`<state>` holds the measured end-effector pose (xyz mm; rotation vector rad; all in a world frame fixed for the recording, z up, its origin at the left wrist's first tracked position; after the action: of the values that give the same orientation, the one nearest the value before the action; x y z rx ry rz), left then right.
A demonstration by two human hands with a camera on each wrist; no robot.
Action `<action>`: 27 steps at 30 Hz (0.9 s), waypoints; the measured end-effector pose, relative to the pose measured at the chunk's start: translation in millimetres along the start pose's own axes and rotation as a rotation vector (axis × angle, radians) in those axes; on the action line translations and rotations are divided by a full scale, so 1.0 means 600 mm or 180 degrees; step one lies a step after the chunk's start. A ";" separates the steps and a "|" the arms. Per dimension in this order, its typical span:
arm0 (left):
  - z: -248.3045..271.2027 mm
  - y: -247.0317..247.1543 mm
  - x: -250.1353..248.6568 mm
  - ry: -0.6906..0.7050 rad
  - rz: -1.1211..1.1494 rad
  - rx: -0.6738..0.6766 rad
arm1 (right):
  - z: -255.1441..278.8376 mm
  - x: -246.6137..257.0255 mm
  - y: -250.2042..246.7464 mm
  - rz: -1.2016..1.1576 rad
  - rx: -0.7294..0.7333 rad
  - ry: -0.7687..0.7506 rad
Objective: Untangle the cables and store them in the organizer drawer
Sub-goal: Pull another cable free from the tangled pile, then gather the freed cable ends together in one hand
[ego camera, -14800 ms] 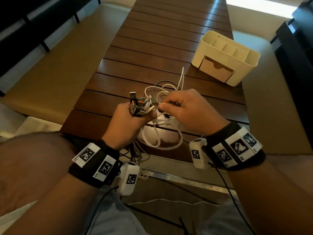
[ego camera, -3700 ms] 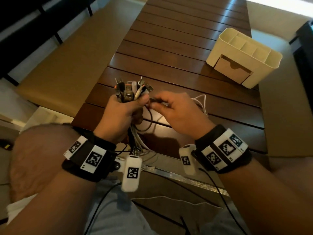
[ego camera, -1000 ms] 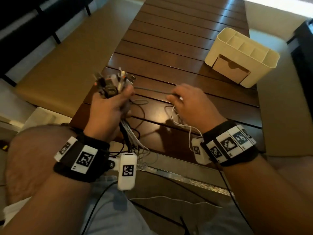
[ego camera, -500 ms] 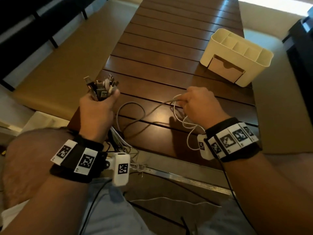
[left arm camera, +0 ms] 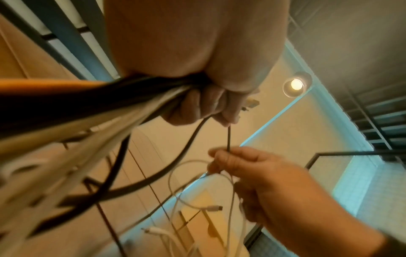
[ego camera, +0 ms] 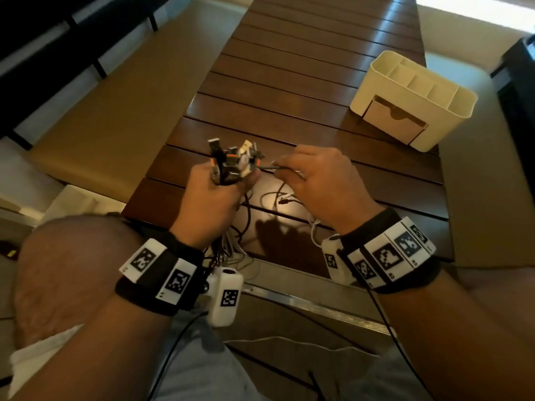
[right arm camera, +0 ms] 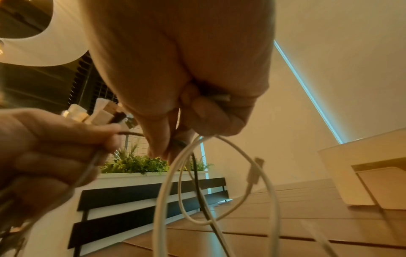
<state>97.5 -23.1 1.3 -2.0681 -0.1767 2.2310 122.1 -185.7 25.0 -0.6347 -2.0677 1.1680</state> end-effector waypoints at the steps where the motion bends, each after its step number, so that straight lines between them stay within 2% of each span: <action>1: 0.000 -0.009 0.001 -0.0019 0.0195 -0.0044 | 0.002 -0.010 -0.002 0.0038 -0.0026 0.0074; 3: -0.006 -0.032 0.010 -0.0181 0.0886 -0.0140 | 0.014 -0.049 -0.004 0.0286 0.0084 0.0453; 6: -0.017 -0.068 0.018 -0.0377 0.1670 -0.0190 | 0.054 -0.130 -0.006 0.0686 0.0728 0.1468; 8: -0.023 -0.080 0.022 -0.0363 0.1624 -0.0156 | 0.070 -0.158 -0.020 0.0910 0.0854 0.1836; 10: -0.027 -0.076 0.027 -0.0361 0.1401 -0.0108 | 0.067 -0.161 -0.041 0.0982 0.0639 0.1931; 12: -0.028 -0.064 0.030 -0.0403 0.1233 -0.0055 | 0.055 -0.150 -0.056 0.0832 0.0333 0.1763; 15: -0.023 -0.043 0.025 -0.0457 0.1120 0.0195 | 0.027 -0.095 -0.053 -0.0047 0.0030 0.1061; 17: -0.016 -0.023 0.021 -0.0490 0.1067 0.0483 | 0.012 -0.047 -0.030 -0.0718 0.0088 0.0699; 19: -0.008 -0.007 0.017 -0.0527 0.1045 0.0743 | 0.005 -0.012 0.001 -0.0947 0.0283 0.0495; 21: -0.001 0.000 0.014 -0.0580 0.1048 0.0889 | 0.010 -0.003 0.033 -0.1077 0.0523 0.0450; 24: -0.001 -0.010 0.018 -0.0680 0.1253 0.0854 | 0.024 -0.021 0.062 -0.1026 0.0829 0.0558; 27: -0.007 -0.017 0.024 -0.0688 0.1108 0.0739 | 0.021 -0.034 0.058 -0.0938 0.0671 0.0516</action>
<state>100.5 -10.9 -11.7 -1.8492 0.4413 2.5223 128.9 -189.7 -16.7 -0.3006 -1.7994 1.1041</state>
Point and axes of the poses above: each hand's wrist, its own z-axis away from the middle knuckle, its own y-axis out of the palm, x = y × z, the point moved 7 cm from there along -z, towards the middle knuckle, and after that the axes turned 13 degrees about -y, right-handed, at the moved point
